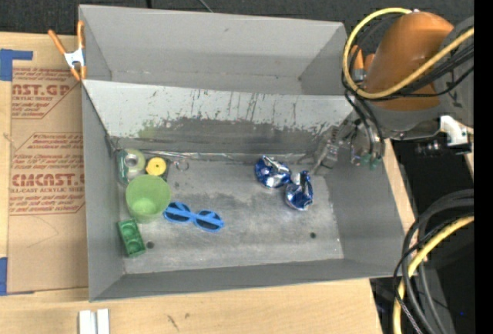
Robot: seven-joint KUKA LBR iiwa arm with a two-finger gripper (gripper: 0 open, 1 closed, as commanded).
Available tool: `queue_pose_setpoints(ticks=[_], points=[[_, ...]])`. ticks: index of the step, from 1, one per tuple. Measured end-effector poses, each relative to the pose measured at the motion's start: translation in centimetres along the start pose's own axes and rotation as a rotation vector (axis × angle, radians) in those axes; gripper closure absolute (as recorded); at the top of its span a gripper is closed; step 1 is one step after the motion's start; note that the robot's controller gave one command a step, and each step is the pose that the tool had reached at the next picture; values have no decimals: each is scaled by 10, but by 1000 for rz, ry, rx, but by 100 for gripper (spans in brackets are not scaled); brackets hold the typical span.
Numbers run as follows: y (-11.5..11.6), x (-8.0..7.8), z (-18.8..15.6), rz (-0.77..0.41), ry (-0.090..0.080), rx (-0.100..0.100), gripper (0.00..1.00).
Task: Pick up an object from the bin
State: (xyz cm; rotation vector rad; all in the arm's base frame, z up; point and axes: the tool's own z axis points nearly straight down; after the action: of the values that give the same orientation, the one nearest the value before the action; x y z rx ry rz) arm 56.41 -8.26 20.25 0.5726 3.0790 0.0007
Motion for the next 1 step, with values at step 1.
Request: queue_pose_setpoints(ticks=[1], points=[[22,28,126,-11,14,3,100]])
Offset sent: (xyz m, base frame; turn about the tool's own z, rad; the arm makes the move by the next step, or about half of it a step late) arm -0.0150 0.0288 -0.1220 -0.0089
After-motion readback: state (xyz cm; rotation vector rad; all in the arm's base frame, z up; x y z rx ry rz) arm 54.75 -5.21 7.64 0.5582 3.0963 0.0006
